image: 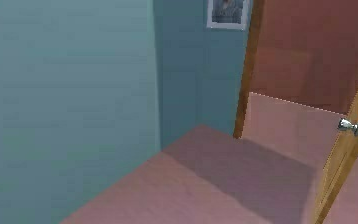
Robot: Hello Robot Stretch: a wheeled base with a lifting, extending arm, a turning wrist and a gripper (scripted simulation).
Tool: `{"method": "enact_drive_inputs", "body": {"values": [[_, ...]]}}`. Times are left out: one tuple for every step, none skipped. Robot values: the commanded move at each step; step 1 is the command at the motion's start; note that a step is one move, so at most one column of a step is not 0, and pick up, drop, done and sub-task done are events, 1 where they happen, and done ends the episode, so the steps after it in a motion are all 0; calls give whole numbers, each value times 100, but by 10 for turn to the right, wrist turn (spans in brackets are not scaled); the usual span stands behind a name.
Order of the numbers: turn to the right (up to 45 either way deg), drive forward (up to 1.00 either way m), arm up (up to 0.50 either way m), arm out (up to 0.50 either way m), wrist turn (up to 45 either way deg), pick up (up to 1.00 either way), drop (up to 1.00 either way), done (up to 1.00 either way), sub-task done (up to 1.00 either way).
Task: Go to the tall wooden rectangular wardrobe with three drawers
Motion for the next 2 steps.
{"method": "enact_drive_inputs", "body": {"values": [[0,55,0,0,0,0,0,0,0],[210,0,0,0,0,0,0,0,0]]}}
